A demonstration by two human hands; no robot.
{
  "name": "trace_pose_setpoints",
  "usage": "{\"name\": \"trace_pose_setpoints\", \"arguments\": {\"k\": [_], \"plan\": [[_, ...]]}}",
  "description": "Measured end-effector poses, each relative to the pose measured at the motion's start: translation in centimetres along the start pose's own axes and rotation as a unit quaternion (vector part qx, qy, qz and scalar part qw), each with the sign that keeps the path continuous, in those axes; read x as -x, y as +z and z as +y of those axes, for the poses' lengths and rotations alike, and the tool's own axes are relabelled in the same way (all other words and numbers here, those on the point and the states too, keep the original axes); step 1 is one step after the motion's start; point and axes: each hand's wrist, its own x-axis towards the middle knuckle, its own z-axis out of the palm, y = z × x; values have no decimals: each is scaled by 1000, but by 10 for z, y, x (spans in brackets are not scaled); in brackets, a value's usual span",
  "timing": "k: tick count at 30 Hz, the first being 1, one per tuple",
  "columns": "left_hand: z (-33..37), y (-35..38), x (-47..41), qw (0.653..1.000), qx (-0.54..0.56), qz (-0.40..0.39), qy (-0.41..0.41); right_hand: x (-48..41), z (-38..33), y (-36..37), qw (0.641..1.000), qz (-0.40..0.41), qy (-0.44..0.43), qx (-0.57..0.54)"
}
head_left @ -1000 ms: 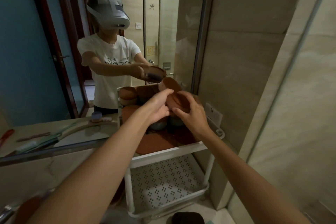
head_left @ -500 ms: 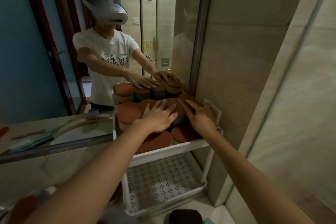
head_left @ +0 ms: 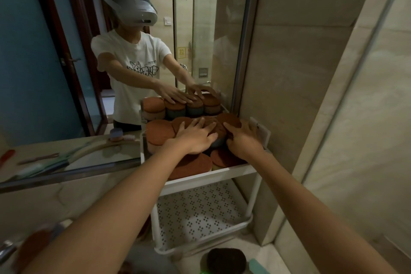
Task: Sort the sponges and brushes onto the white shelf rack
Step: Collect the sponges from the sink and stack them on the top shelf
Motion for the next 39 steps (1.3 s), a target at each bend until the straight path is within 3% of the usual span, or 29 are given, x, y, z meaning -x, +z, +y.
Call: {"name": "trace_pose_setpoints", "arguments": {"k": [2,6,11,15,19,22,24,27,32,36,39], "plan": [[3,-4,3,999,29,30,2,1,0,-4,1000,8,-11,-25],[8,-10,16,979,96,181,4,22,-10,-6,982,139,-59,-117],[19,-4,59,924,209,322,1,76,-28,11,924,274,-141,-227],[24,32,111,890,245,384,-1,137,-26,62,914,253,-170,-269],[30,96,153,903,290,316,-33,184,3,141,961,70,-142,-228],[27,150,166,926,302,197,-113,196,27,184,981,-106,-44,-154],[22,185,173,925,322,108,-168,196,37,200,981,-170,-18,-91],[14,225,185,902,355,28,-245,190,43,214,976,-215,-23,-29],[0,256,205,869,375,-5,-323,177,46,229,964,-263,-29,37],[-10,260,215,861,373,2,-344,173,51,234,974,-227,-17,17],[-14,260,218,847,393,26,-357,177,51,231,988,-155,-25,-12]]}}
